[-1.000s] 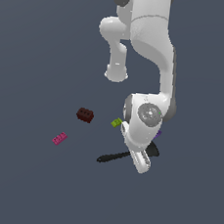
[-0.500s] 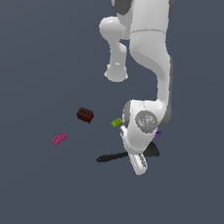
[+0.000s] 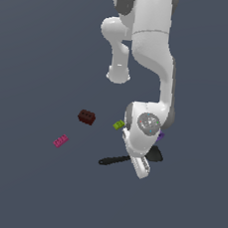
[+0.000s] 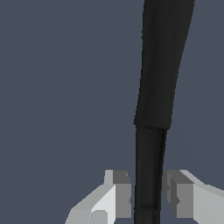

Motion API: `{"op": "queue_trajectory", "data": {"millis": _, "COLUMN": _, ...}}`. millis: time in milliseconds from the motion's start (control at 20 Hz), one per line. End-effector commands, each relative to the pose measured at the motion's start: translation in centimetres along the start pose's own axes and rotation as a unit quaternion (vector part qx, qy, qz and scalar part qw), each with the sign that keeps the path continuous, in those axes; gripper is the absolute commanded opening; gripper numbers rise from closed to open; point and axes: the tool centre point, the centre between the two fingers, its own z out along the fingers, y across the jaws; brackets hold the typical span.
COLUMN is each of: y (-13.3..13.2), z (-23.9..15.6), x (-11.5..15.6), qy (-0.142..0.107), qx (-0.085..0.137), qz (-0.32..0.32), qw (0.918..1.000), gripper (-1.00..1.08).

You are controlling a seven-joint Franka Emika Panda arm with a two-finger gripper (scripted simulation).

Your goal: Pick up a designated object from a clutter of objects.

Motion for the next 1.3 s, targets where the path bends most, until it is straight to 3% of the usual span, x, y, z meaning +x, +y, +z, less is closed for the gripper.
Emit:
{"op": "queue_trajectory", "data": {"millis": 0, "y": 0.0, "z": 0.0, "x": 0.0, "qy": 0.000, "qx": 0.000, "qz": 0.000, "qw": 1.0000, "gripper": -1.00}}
{"op": "queue_trajectory", "data": {"millis": 600, "y": 2.0, "z": -3.1, "x": 0.6, "qy": 0.000, "qx": 0.000, "qz": 0.000, "qw": 1.0000, "gripper": -1.00}}
{"op": "queue_trajectory", "data": {"millis": 1250, "y": 7.9, "z": -11.9, "x": 2.4, "qy": -0.002, "qx": 0.001, "qz": 0.000, "qw": 1.0000, "gripper": -1.00}}
